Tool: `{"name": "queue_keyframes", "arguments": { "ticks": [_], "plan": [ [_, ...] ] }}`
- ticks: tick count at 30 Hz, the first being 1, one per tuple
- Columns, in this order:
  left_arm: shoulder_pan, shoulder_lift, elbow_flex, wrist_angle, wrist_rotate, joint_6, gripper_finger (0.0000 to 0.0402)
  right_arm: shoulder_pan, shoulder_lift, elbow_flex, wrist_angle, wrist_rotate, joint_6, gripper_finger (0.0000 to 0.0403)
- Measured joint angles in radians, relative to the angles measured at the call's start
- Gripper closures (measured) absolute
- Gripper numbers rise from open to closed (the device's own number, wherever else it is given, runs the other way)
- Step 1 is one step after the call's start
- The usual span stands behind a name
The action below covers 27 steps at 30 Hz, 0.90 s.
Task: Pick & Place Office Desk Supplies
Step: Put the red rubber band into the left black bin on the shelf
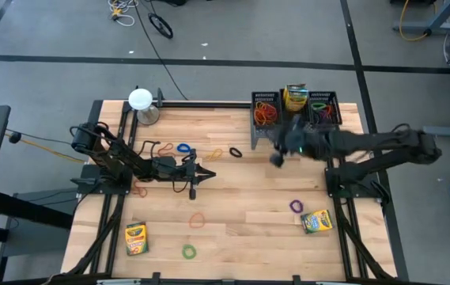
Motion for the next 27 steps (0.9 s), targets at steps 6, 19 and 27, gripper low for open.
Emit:
{"name": "queue_keyframes", "arguments": {
  "ticks": [6, 19, 27],
  "plan": [
    [0.0, 0.0, 0.0, 0.003, 0.0, 0.0, 0.0376, 0.259, -0.016, -0.223, 0.199, -0.003, 0.009, 0.0394],
    [0.0, 0.0, 0.0, 0.02, 0.0, 0.0, 0.0376, 0.505, -0.013, -0.631, 0.749, -0.002, 0.014, 0.0371],
    [0.0, 0.0, 0.039, 0.042, 0.004, -0.172, 0.0376, 0.51, -0.013, -0.746, 0.995, 0.005, 0.004, 0.0371]
  ]
}}
